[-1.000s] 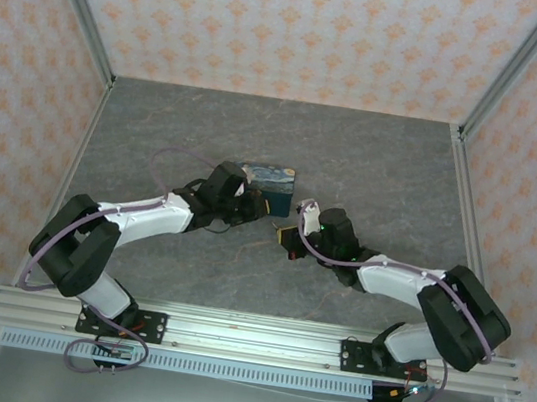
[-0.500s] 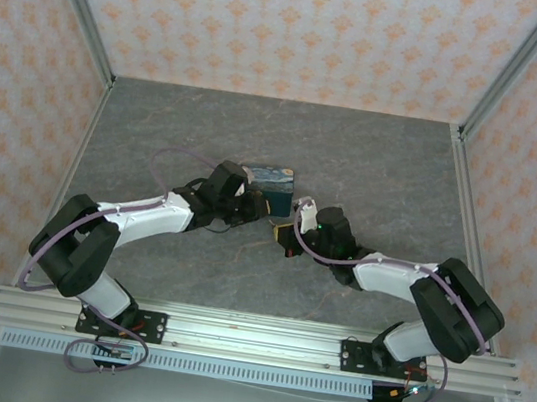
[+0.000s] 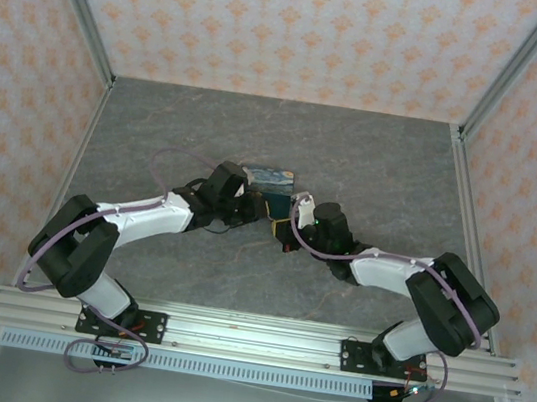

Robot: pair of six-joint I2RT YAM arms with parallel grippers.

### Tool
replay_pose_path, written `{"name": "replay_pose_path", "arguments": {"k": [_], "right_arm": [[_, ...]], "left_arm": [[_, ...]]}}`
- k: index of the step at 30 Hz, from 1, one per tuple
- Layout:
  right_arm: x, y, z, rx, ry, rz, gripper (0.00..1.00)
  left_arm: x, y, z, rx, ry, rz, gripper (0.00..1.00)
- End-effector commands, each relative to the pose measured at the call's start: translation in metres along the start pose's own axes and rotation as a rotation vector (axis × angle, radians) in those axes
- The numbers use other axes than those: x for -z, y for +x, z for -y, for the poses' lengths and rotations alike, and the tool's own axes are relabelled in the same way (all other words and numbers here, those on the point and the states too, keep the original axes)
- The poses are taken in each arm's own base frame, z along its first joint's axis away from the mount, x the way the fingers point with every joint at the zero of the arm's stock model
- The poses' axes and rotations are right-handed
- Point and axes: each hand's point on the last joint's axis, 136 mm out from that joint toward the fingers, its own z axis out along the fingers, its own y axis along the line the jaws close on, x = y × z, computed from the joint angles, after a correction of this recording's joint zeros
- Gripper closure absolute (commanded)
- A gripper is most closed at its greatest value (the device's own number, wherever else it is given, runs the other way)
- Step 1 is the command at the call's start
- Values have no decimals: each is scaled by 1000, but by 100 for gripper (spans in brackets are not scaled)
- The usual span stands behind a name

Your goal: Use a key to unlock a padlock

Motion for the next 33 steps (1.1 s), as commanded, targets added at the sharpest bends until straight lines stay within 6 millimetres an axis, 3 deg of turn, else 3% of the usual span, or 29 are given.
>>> {"name": "replay_pose_path", "arguments": {"k": [1,16,33], "right_arm": [[-3,-15,-2,24,11,37,100],[-8,-3,6,10,35,5,100],[-1,-15,-4,17,-4,54,100]], "left_arm": [[14,-9,32,-39,78,29,83],[16,-11,34,-39,83,38,83],[13,-11,31,-43,70,34,83]]}}
